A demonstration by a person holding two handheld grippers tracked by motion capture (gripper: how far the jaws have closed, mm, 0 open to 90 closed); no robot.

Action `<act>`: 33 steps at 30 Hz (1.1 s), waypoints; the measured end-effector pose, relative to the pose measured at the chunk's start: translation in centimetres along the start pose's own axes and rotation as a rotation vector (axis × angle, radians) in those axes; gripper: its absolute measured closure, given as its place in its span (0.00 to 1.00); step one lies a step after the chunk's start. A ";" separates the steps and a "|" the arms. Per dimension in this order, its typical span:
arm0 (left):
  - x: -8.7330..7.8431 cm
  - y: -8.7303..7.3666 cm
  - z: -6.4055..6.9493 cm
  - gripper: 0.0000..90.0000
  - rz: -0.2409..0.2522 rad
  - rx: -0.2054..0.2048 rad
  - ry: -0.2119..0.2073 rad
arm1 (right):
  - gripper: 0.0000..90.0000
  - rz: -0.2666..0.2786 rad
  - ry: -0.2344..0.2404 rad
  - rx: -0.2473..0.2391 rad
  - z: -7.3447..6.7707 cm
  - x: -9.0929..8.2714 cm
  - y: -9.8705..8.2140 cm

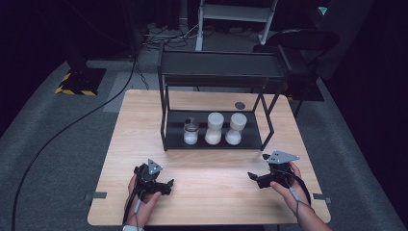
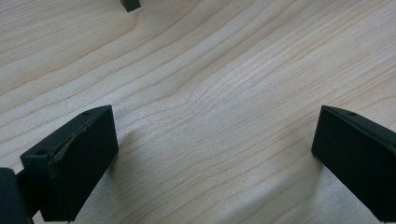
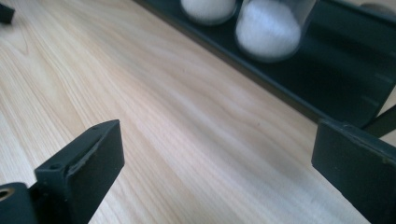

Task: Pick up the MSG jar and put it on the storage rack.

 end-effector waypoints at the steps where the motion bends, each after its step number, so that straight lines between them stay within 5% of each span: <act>1: 0.0 0.0 0.0 0.00 0.000 0.000 0.000 | 0.02 -0.007 -0.001 0.003 0.0 0.1 -0.1; 25: 0.0 0.0 0.0 0.00 0.001 0.000 0.000 | 0.02 -0.094 -0.002 0.097 0.3 1.5 -3.3; 33: 0.0 0.0 0.0 0.00 0.001 0.000 0.000 | 0.01 -0.089 -0.024 0.090 0.2 1.6 -3.8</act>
Point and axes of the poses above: each handheld gripper's, and its own axes: x roughly forward along the jaws, y roughly out of its top, z roughly to its right, the point moved 2 cm from there along x, roughly forward along the jaws, and after that the axes turned 8 degrees about y, right-handed, at the moved point
